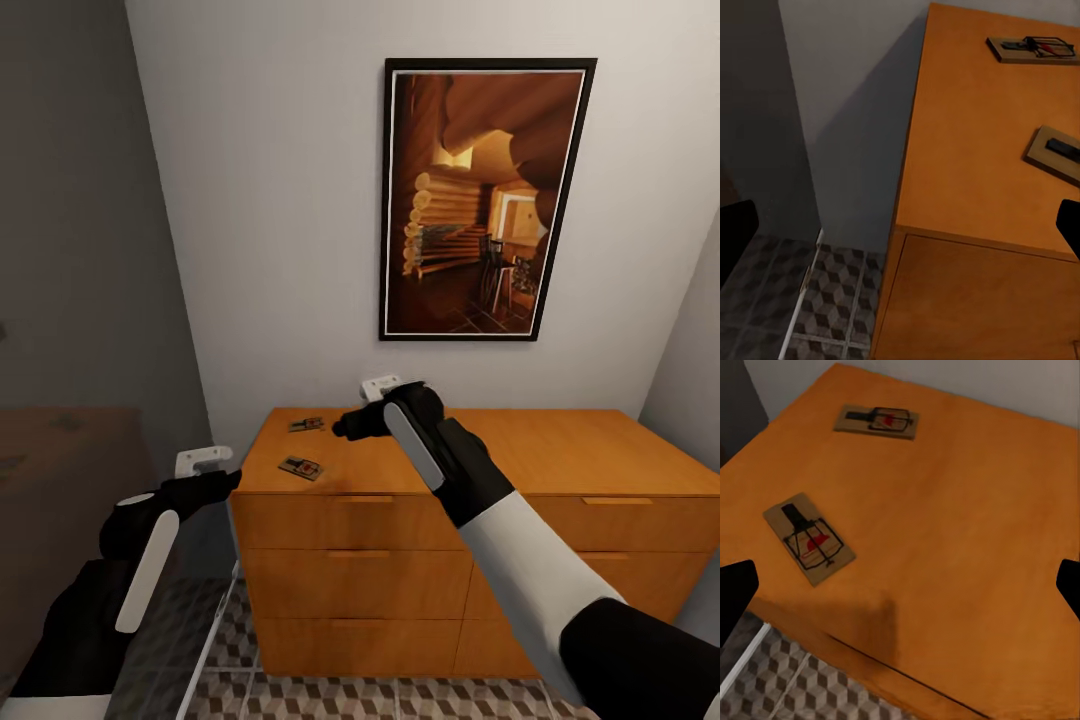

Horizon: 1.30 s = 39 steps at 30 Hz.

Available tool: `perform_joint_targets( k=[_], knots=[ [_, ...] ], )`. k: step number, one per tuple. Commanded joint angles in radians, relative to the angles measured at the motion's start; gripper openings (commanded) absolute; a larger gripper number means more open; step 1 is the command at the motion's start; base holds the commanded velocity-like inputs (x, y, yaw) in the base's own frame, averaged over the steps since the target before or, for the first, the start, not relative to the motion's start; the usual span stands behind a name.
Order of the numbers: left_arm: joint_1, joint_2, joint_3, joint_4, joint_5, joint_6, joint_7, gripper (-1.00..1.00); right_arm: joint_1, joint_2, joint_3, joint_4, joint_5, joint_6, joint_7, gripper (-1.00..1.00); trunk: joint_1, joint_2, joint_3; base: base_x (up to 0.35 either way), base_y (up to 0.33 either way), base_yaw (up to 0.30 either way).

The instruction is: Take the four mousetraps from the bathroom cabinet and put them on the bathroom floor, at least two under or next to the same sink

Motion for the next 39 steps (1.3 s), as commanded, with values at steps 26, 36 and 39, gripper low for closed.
perform_joint_targets(
  k=[26, 36, 39],
  knots=[
    [-0.001, -0.001, -0.002, -0.001, 0.011, 0.004, 0.008, 1.00, -0.014, 0.000, -0.001, 0.033, -0.011, 0.003, -0.007, 1.00, 0.000, -0.001, -0.001, 0.000, 0.000, 0.000],
    [-0.001, -0.001, -0.002, -0.001, 0.011, 0.004, 0.008, 1.00, -0.020, 0.000, -0.002, 0.029, -0.011, 0.003, -0.007, 1.00, 0.000, -0.001, -0.001, 0.001, 0.000, 0.000],
    [-0.001, -0.001, -0.002, -0.001, 0.011, 0.004, 0.008, 1.00, -0.021, 0.000, -0.003, 0.028, -0.011, 0.003, -0.007, 1.00, 0.000, -0.001, -0.001, 0.028, 0.000, 0.000]
  ],
)
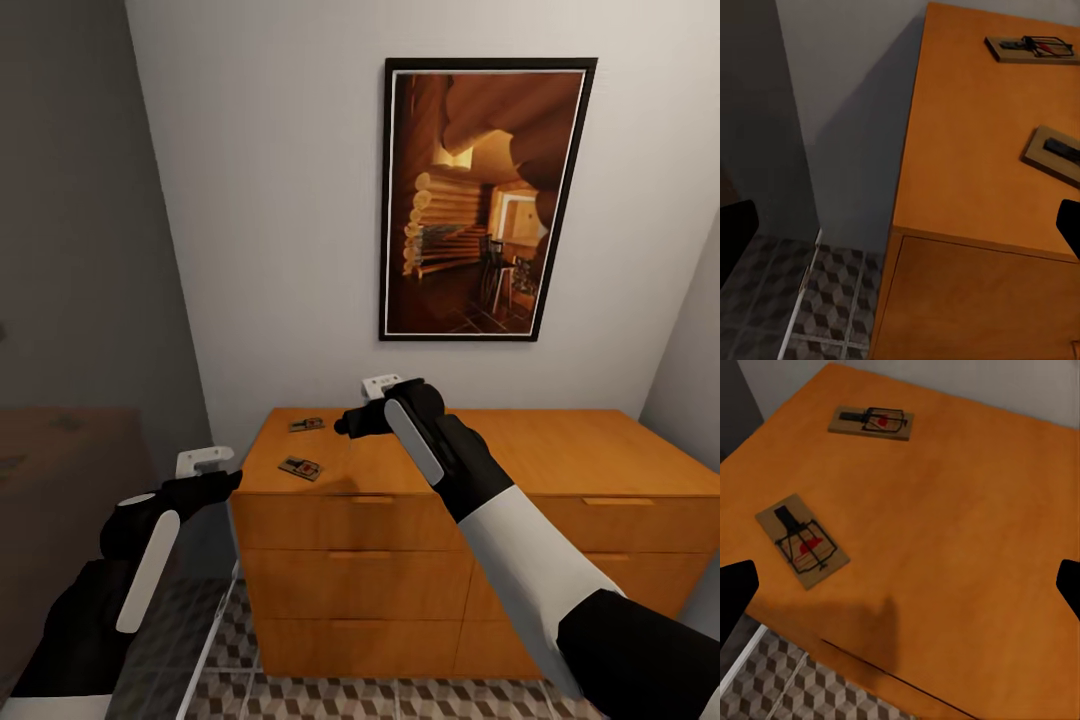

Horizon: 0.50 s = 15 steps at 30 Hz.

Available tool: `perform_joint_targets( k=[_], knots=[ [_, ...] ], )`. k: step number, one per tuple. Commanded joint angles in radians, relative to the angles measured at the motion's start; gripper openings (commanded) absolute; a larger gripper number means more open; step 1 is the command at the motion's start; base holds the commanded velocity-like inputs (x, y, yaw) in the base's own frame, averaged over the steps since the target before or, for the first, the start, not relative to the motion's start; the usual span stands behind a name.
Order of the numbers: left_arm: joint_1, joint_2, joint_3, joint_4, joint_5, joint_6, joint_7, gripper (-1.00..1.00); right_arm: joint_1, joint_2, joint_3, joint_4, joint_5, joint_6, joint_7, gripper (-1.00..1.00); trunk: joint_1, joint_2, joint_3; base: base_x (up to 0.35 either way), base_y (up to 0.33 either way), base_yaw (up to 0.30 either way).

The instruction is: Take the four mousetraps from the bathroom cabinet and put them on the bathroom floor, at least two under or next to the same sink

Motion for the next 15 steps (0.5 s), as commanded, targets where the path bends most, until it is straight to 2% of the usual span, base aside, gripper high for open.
perform_joint_targets(
  k=[1, 8, 15],
  knots=[
    [-0.001, 0.000, 0.000, -0.001, 0.010, 0.004, 0.008, 1.00, -0.001, 0.000, 0.001, -0.001, -0.010, 0.003, -0.010, 1.00, 0.000, -0.001, -0.001, 0.065, 0.000, 0.000],
    [-0.001, 0.000, 0.000, -0.001, 0.010, 0.003, 0.008, 1.00, -0.003, 0.000, 0.001, -0.001, -0.011, 0.003, -0.010, 1.00, 0.000, -0.001, -0.001, 0.102, 0.000, 0.000],
    [-0.001, 0.000, 0.000, -0.001, 0.009, 0.003, 0.008, 1.00, -0.003, 0.000, 0.001, -0.002, -0.011, 0.003, -0.010, 1.00, 0.000, -0.001, -0.001, 0.043, 0.000, 0.000]
  ],
)
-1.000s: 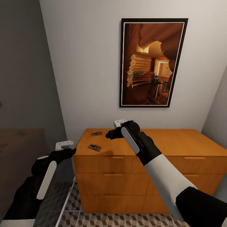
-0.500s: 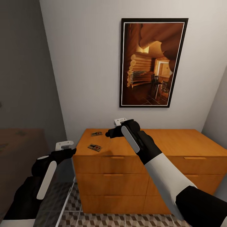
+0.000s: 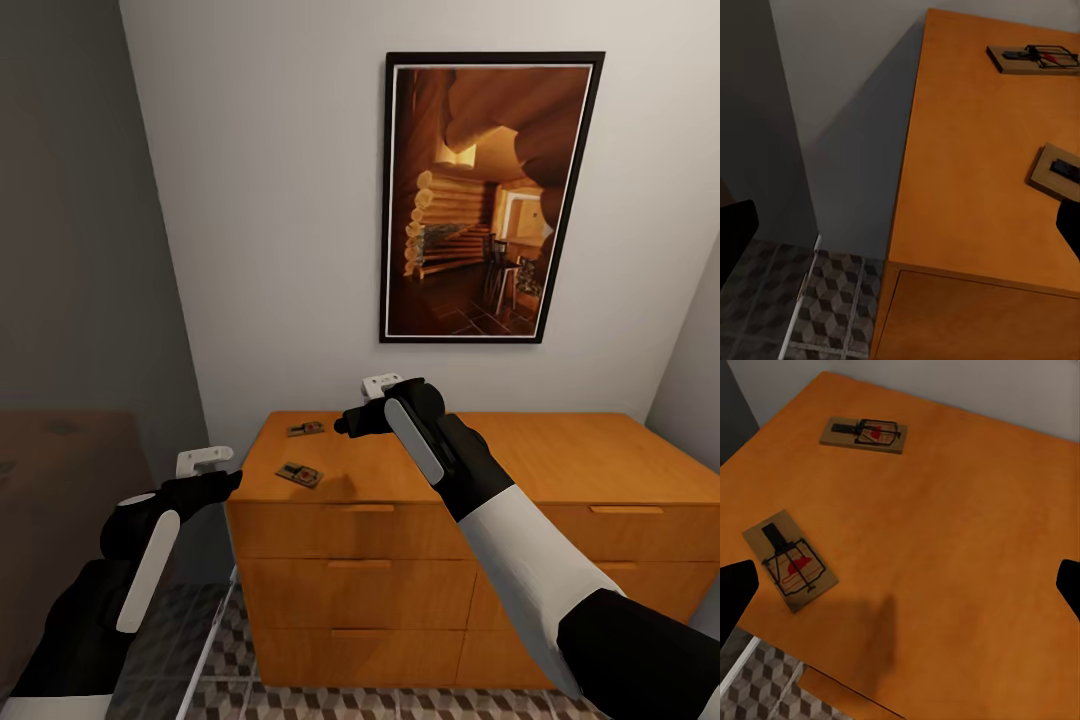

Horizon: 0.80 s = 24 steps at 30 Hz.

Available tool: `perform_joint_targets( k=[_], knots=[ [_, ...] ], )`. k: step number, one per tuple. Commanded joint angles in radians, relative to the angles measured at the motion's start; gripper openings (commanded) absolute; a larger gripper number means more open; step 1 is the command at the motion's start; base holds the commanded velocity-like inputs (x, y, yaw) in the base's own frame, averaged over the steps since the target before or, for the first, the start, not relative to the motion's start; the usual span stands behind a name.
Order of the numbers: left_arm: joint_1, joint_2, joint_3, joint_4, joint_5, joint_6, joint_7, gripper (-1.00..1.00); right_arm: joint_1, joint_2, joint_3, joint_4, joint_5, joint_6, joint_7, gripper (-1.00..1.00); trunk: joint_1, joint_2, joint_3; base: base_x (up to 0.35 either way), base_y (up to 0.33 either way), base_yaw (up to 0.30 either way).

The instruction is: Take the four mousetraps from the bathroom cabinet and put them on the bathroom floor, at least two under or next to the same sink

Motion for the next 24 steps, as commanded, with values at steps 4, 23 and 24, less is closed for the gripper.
perform_joint_targets(
  k=[4, 23, 24],
  knots=[
    [-0.001, 0.000, 0.000, -0.001, 0.011, 0.004, 0.008, 1.00, -0.001, 0.000, 0.001, -0.001, -0.010, 0.003, -0.010, 1.00, 0.000, -0.001, -0.001, 0.013, 0.000, 0.000],
    [-0.001, -0.001, 0.001, -0.001, 0.011, 0.004, 0.008, 1.00, -0.002, 0.000, 0.001, -0.001, -0.011, 0.003, -0.009, 1.00, 0.000, -0.001, -0.001, 0.002, 0.000, 0.000],
    [-0.001, -0.001, 0.001, -0.001, 0.011, 0.004, 0.008, 1.00, -0.004, 0.000, 0.001, -0.001, -0.012, 0.003, -0.009, 1.00, 0.000, -0.001, -0.001, 0.000, 0.000, 0.000]
  ],
)
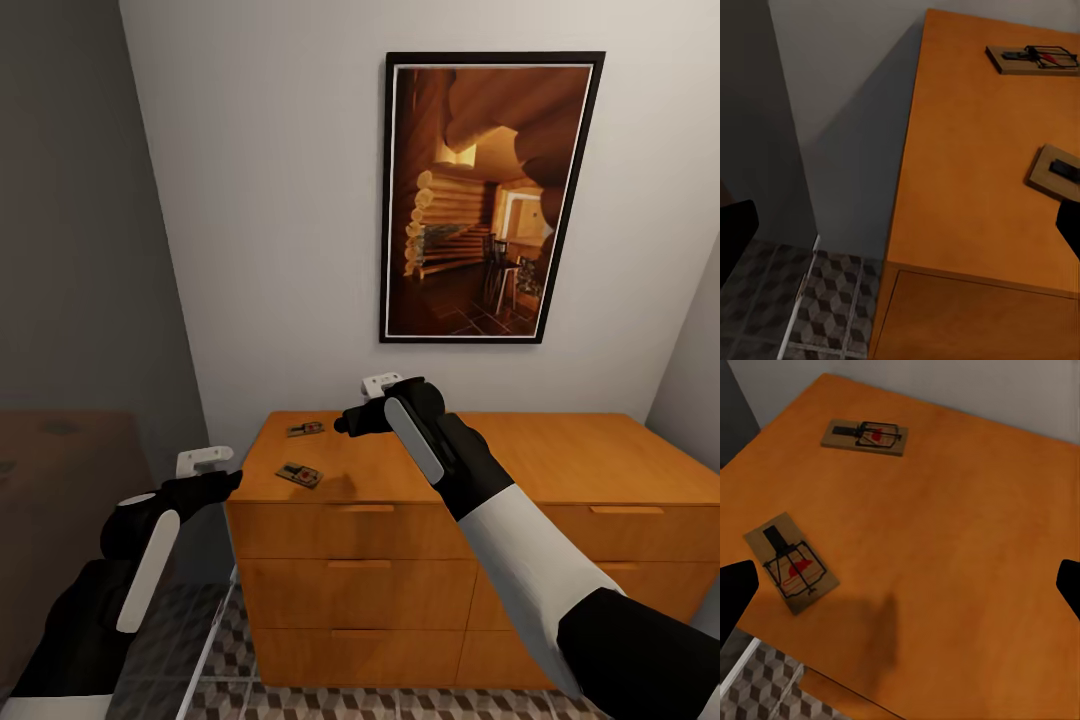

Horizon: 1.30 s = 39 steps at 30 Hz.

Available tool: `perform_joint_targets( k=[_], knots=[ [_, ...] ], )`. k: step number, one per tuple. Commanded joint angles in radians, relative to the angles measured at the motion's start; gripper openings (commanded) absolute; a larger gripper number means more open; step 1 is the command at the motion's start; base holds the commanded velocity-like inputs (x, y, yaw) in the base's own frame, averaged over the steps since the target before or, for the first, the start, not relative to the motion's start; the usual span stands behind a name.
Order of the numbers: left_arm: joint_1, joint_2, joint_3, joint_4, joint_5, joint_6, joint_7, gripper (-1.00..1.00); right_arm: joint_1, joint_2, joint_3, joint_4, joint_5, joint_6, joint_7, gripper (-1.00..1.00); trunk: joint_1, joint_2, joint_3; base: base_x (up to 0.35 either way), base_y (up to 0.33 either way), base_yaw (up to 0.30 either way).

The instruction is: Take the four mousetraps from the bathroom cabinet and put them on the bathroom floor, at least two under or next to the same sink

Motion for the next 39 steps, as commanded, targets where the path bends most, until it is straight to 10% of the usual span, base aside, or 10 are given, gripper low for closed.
perform_joint_targets(
  k=[1, 20, 39],
  knots=[
    [-0.001, 0.000, 0.000, -0.001, 0.011, 0.004, 0.008, 1.00, -0.001, 0.000, 0.001, -0.001, -0.010, 0.003, -0.010, 1.00, 0.000, -0.001, -0.001, 0.000, 0.000, 0.000],
    [-0.001, -0.021, -0.002, 0.000, 0.010, 0.006, 0.009, 1.00, -0.110, 0.000, 0.007, 0.005, -0.185, 0.003, -0.009, 1.00, 0.000, -0.001, -0.001, 0.000, 0.000, 0.000],
    [0.000, -0.021, -0.003, 0.002, 0.011, 0.007, 0.010, 1.00, -0.119, 0.000, 0.008, 0.011, -0.207, 0.003, -0.009, 1.00, 0.000, -0.001, -0.001, 0.000, 0.000, 0.000]
  ],
)
